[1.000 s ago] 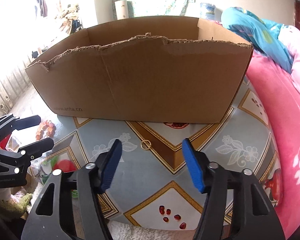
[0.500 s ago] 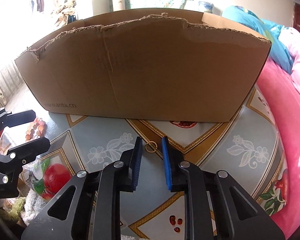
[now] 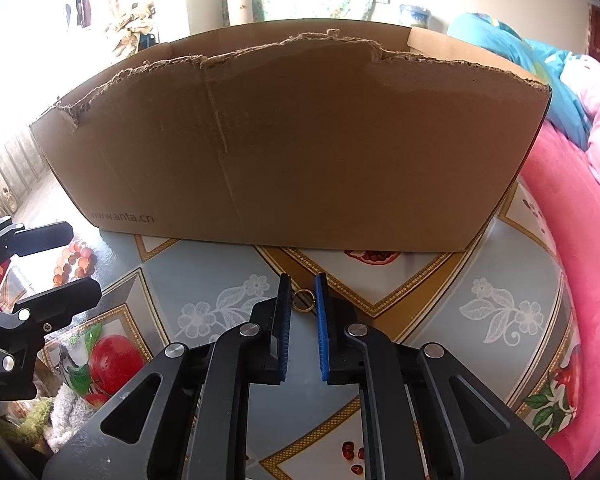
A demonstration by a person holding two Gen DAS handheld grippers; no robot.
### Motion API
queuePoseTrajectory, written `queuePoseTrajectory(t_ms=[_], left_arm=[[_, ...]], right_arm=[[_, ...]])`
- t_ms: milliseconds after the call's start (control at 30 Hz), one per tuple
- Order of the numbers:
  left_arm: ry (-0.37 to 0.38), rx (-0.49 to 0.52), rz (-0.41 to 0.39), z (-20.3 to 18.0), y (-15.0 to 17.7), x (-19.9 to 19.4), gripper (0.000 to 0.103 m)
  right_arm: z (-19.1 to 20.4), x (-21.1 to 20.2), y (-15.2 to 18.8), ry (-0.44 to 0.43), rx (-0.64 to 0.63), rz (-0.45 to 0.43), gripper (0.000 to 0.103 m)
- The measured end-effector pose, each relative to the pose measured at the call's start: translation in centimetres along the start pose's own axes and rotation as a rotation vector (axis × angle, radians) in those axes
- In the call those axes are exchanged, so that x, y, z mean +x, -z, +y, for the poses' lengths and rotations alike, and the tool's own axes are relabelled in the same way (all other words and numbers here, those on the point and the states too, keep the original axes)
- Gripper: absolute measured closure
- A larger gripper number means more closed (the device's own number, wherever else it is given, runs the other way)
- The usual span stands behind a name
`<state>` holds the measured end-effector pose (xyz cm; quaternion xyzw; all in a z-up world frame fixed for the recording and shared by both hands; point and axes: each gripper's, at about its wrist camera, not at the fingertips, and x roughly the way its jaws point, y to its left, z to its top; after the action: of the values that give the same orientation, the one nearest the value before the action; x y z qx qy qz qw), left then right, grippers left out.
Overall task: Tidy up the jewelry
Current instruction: 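Close the left tool on the pink bead bracelet while the right tool holds the ring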
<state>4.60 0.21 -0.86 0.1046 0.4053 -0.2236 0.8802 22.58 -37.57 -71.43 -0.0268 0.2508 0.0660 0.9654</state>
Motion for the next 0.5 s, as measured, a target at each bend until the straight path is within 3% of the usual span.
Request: queuePoseTrajectory(t_ms=[500], left_arm=[[-0.038, -0.031, -0.004, 1.3, 0.9, -0.7, 0.033]], right_arm=[[-2.0, -2.1, 0.9, 0.002, 0.025, -0.028, 0.093]])
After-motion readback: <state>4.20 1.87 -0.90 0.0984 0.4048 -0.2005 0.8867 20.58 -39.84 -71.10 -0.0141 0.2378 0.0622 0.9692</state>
